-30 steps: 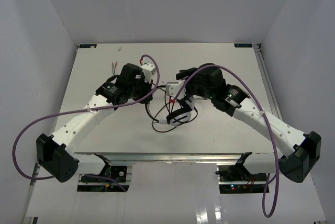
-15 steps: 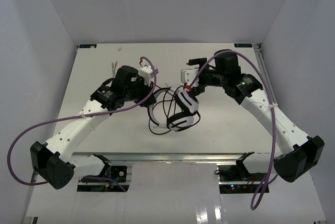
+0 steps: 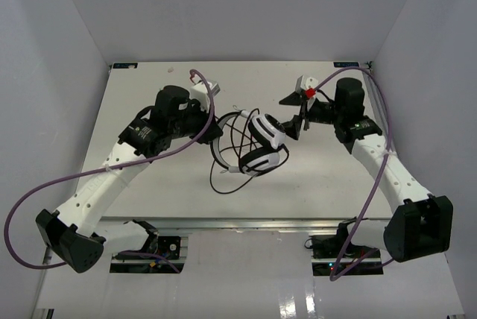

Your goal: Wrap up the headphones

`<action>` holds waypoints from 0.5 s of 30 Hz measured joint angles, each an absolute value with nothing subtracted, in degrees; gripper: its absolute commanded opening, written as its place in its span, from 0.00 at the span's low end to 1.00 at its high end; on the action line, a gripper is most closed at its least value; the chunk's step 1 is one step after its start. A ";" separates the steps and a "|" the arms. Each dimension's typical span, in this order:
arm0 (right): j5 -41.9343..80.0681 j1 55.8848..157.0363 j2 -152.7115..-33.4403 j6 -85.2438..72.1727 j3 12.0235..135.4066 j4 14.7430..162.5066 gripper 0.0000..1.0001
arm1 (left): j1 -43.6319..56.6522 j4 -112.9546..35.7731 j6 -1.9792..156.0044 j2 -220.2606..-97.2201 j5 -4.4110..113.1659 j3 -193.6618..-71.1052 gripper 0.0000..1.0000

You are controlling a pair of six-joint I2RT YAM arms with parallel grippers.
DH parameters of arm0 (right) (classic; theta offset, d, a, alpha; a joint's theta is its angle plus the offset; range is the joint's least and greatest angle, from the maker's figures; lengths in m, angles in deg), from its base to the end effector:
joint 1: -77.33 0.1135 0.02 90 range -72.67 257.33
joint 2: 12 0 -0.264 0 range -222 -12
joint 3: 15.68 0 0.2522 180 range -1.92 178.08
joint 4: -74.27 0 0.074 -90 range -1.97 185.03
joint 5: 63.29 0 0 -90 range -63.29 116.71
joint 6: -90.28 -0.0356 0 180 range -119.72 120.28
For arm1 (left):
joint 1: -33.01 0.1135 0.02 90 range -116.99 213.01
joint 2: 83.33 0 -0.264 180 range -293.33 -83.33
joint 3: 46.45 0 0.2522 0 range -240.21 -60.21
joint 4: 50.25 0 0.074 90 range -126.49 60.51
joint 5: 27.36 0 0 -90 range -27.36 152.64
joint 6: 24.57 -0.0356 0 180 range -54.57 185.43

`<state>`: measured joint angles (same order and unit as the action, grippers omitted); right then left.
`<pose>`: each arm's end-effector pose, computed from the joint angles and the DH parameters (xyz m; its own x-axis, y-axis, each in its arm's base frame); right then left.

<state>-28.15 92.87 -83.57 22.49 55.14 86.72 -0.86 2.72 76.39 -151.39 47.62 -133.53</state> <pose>0.2626 0.1033 0.3391 0.1446 -0.1856 -0.9719 -0.9361 0.2928 -0.1951 0.2022 -0.1468 0.3800 -0.5915 0.1759 -0.7869 0.6155 0.7289 -0.2998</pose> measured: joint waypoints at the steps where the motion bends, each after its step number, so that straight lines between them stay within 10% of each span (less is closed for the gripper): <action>1: -29.59 93.10 -83.61 18.63 51.94 82.78 0.90 | -0.86 2.65 76.82 -151.39 47.63 -134.80 0.00; 15: -34.98 97.16 -88.08 1.45 42.72 49.21 0.90 | -0.86 3.02 82.25 -152.52 44.83 -144.90 0.00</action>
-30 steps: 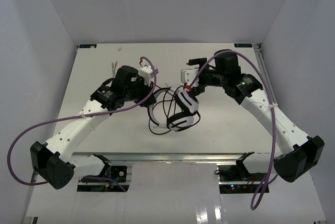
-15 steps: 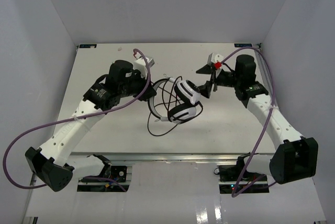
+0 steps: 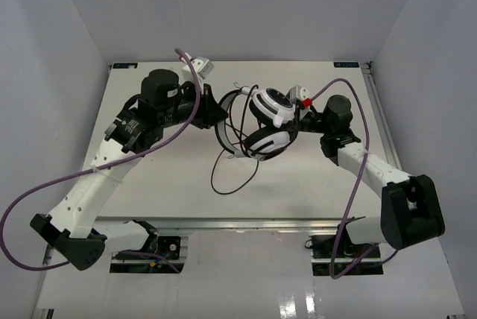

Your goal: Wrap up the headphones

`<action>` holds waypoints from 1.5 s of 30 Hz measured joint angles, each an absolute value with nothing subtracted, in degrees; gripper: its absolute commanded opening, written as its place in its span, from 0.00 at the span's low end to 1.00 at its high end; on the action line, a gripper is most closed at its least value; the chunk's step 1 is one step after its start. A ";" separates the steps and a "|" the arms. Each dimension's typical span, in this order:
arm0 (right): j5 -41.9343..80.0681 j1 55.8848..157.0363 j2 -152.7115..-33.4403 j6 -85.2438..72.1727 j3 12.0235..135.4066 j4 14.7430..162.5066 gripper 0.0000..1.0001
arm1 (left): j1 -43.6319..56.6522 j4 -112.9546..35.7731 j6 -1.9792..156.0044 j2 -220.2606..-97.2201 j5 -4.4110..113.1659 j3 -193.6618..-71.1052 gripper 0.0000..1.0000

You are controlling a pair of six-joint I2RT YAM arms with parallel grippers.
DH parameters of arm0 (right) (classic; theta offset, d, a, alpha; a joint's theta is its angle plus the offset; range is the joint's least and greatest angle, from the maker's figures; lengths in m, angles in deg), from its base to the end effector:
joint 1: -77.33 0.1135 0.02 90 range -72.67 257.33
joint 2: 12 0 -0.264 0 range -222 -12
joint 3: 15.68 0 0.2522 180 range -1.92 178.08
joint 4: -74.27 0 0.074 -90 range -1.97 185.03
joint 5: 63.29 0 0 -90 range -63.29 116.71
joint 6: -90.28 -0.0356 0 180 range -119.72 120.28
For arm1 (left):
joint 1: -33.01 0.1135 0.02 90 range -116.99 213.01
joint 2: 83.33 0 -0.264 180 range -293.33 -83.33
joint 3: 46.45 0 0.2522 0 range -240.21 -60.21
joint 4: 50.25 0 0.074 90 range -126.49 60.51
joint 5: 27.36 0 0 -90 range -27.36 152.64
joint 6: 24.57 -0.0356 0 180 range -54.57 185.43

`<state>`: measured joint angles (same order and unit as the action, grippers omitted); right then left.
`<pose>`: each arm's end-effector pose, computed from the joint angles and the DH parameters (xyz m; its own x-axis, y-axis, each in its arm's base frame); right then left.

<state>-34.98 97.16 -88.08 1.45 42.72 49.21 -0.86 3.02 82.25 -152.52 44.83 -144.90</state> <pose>0.2593 0.1268 0.3048 0.1409 0.0405 -0.9892 -0.9795 0.1508 -0.1333 0.1972 -0.1455 0.4396 -0.5441 0.0334 -0.8384 0.6322 0.6733 -0.3835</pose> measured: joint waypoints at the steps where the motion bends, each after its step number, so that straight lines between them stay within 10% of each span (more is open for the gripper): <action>1: -34.77 97.23 -89.19 0.55 42.72 47.20 0.90 | -0.86 3.14 82.53 -152.66 44.60 -145.13 0.00; 14: -28.69 106.46 -104.77 -22.65 35.31 18.55 0.99 | -0.86 3.70 87.42 -158.99 46.16 -159.66 0.00; 41: -8.14 111.92 -114.31 -29.33 41.69 14.03 0.98 | -0.86 5.99 93.98 -168.43 52.16 -174.41 0.00; 45: -8.00 112.58 -118.96 -30.45 46.49 14.10 0.83 | -0.86 5.95 94.43 -168.41 52.21 -174.41 0.00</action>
<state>-8.00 112.58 -118.96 -30.45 46.49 14.10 -0.86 5.95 94.43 -168.41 52.21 -174.41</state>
